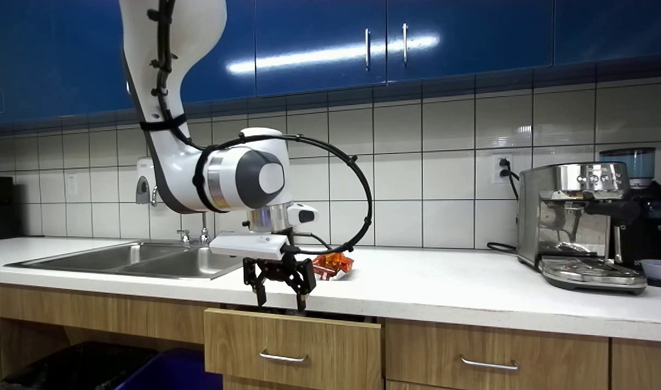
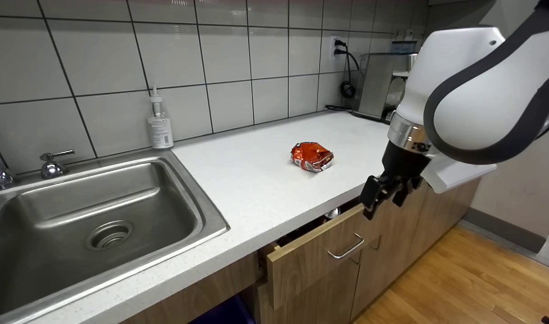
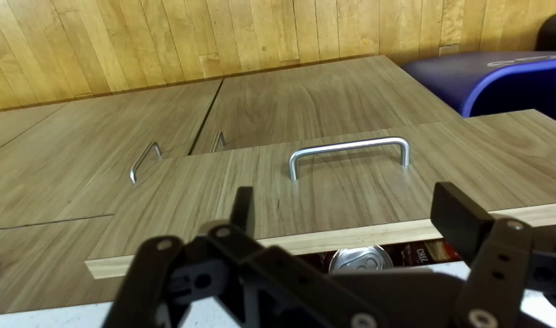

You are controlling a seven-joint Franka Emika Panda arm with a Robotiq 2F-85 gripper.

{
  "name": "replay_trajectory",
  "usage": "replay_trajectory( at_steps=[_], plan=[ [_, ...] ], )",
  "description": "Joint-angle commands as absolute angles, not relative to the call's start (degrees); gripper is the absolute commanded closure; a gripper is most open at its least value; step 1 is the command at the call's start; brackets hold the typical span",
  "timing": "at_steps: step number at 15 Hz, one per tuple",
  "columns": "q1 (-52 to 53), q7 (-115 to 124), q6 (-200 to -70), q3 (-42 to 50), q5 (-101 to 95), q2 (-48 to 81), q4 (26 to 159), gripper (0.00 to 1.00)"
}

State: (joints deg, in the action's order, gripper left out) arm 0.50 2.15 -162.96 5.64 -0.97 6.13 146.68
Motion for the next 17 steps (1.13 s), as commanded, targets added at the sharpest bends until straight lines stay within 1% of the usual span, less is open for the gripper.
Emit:
replay_trajectory(
  at_steps=[1, 3, 4, 17],
  plan=[
    [-0.73, 1.96, -158.15, 4.54, 0.12, 3.03, 146.3, 0.0],
    [-0.79, 2.07, -156.93, 4.55, 0.32, 2.71, 146.02, 0.0],
    [-0.65, 2.3, -159.87, 4.65, -0.93, 4.35, 146.37, 0.0],
    [-0.66, 2.3, -159.79, 4.66, -0.94, 4.61, 146.39, 0.0]
  ],
)
